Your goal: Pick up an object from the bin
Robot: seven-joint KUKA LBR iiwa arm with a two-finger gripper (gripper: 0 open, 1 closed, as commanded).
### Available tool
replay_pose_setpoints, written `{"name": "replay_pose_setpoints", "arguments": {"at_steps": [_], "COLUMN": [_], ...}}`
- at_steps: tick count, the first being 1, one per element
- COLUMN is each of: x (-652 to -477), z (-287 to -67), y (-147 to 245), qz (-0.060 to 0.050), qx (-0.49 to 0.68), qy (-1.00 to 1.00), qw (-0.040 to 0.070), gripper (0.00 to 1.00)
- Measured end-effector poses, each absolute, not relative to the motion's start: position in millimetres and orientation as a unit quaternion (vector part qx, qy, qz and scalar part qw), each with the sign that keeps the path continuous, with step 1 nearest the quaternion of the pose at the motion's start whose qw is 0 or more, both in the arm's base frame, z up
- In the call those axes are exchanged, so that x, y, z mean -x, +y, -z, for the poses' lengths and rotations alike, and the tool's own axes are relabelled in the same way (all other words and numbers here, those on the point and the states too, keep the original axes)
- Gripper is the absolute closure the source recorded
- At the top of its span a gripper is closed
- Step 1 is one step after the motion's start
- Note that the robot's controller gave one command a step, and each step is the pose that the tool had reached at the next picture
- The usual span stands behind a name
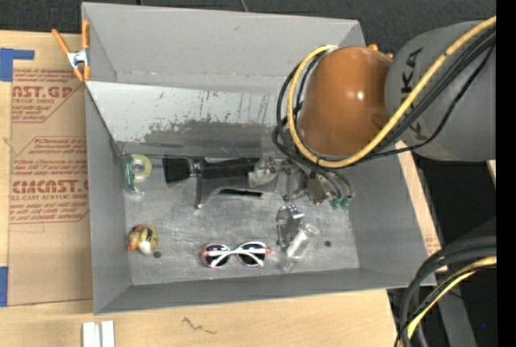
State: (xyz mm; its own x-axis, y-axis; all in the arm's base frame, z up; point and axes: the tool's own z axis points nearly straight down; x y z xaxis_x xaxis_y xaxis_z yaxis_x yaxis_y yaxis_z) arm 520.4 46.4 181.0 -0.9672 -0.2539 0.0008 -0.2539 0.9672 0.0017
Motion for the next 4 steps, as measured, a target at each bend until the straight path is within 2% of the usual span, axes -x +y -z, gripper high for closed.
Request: {"name": "replay_pose_setpoints", "arguments": {"at_steps": [1, 2, 3, 4], "x": [-520.7, -511.0, -499.2, -482.3], "z": [-181.9, -133.1, -97.0, -73.0], "y": [46.0, 75.6, 85.4, 79.1], "qz": [0.001, 0.0, 0.001, 0.0], "qx": [-0.128, -0.153, -0.132, -0.192], "qy": [-0.992, -0.988, -0.991, -0.981], "qw": [0.0, -0.004, 0.001, -0.003], "gripper": [0.0, 0.0, 0.0, 1.0]}}
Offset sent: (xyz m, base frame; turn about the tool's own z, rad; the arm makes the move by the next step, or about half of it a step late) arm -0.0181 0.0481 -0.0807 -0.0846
